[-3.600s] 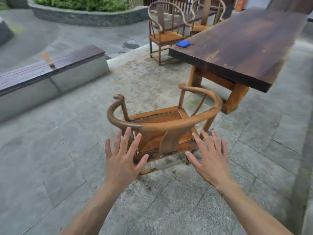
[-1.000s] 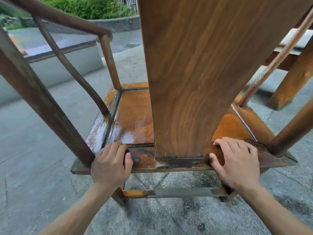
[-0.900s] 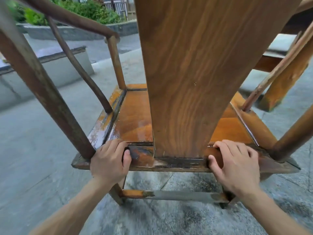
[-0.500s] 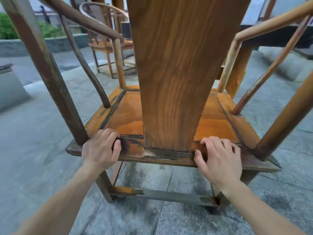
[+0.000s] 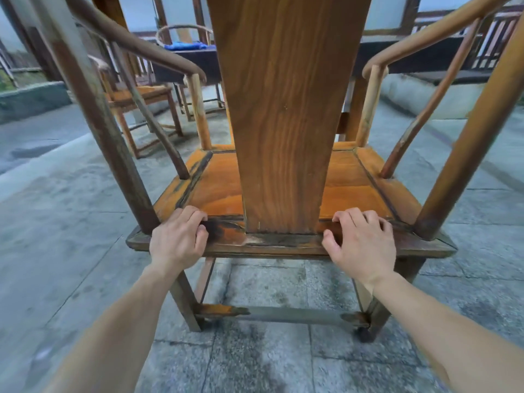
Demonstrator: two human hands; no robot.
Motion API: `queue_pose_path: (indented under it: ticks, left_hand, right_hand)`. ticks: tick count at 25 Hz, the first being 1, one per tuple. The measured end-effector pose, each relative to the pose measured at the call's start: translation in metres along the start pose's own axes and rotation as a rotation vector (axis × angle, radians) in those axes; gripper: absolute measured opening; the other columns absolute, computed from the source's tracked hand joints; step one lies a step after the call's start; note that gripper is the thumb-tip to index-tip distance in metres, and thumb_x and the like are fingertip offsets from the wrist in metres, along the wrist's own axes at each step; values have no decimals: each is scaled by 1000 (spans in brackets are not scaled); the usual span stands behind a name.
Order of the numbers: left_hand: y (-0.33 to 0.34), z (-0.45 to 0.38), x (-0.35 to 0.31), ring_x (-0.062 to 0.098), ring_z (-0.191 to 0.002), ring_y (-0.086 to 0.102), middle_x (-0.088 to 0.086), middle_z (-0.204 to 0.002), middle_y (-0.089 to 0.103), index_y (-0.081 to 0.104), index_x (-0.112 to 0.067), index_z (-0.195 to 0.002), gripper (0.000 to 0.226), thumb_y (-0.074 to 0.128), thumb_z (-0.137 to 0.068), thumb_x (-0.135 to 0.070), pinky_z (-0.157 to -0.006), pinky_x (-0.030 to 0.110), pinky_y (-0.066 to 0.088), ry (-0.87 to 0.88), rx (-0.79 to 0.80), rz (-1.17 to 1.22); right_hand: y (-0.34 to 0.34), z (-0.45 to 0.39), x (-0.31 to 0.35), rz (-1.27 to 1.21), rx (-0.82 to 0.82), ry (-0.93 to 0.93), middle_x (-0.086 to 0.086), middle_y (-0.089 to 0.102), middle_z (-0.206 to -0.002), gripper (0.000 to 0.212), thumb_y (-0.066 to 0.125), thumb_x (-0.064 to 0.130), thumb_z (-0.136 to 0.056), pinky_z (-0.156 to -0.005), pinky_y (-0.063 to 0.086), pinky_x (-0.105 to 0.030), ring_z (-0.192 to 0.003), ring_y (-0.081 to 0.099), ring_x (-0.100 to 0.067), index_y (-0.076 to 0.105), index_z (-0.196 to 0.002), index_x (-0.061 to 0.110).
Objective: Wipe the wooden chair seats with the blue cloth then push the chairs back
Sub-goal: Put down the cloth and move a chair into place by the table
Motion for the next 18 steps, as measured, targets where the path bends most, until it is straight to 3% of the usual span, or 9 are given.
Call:
queue_pose_path:
  ticks: [9,13,18]
  left_hand:
    - [8,-10,7,28,-89,61,2,-101,65,64,-12,-98,37,32,-89,-29,-50,32,42,19,16,43]
    - [10,-11,5,27,-88,59,2,-98,63,62,-13,-96,35,32,-89,-30,-54,32,39,-7,44,22]
    - [12,-12,1,28,-89,55,3,-98,61,59,-12,-96,36,31,-89,-33,-63,37,46,-64,76,11]
  right_hand:
    - [0,-6,10,-6,74,67,10,60,-108,52,26,58,-85,-84,49,-36,-107,51,-19,59,-112,28]
    - [1,-5,9,0,82,60,10,60,-106,54,23,59,-85,-80,49,-34,-106,52,-18,60,-112,29]
    - [2,-7,8,-34,82,60,12,61,-108,53,25,59,-86,-80,48,-33,-106,52,-16,60,-113,29]
Point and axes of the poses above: each hand's wrist, its own z-axis away from the middle knuckle, its own y-axis out of the palm, x = y × z, the point moved 5 cm from there along -z, towards the middle knuckle
